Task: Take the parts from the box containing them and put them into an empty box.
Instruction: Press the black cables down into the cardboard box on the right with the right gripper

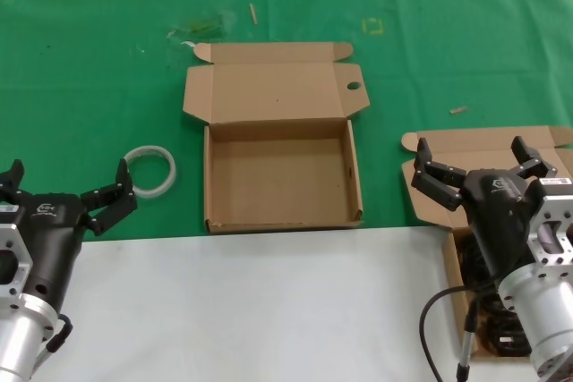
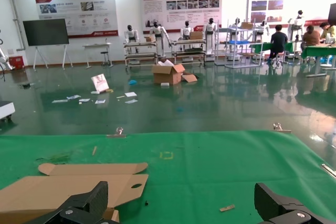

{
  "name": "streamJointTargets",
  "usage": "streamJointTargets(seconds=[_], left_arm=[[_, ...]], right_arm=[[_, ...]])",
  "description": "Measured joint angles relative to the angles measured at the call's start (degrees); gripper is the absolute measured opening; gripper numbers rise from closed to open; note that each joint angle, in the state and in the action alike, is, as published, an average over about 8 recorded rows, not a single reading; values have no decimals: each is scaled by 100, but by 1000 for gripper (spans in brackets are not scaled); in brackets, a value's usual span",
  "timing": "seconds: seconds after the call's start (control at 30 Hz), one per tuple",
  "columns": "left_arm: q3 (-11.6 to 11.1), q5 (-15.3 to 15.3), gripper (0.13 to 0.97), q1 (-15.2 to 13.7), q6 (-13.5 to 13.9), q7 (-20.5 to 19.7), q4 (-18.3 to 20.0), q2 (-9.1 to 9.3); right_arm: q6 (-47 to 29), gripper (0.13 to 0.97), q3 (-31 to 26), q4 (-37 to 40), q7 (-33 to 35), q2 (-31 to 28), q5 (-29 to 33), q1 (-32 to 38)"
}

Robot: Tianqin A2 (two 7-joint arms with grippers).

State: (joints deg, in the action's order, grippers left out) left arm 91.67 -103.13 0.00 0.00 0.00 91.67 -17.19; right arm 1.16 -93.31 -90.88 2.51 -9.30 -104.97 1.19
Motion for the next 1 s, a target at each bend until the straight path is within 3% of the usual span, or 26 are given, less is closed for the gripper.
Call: streamJointTargets(seconds=[0.47, 0.67, 0.83, 1.0], left_arm=[[0, 0, 965, 0, 0, 0, 0, 0], [0, 0, 965, 0, 0, 0, 0, 0], [0, 0, 965, 0, 0, 0, 0, 0], [0, 0, 965, 0, 0, 0, 0, 0]], right_arm=[[0, 966, 0, 0, 0, 0, 0, 0], [358, 966, -168, 39, 110, 2, -258, -33], [1033, 966, -519, -19, 594, 5, -889, -106], [1944, 966, -883, -245, 1561, 7, -1607, -186]])
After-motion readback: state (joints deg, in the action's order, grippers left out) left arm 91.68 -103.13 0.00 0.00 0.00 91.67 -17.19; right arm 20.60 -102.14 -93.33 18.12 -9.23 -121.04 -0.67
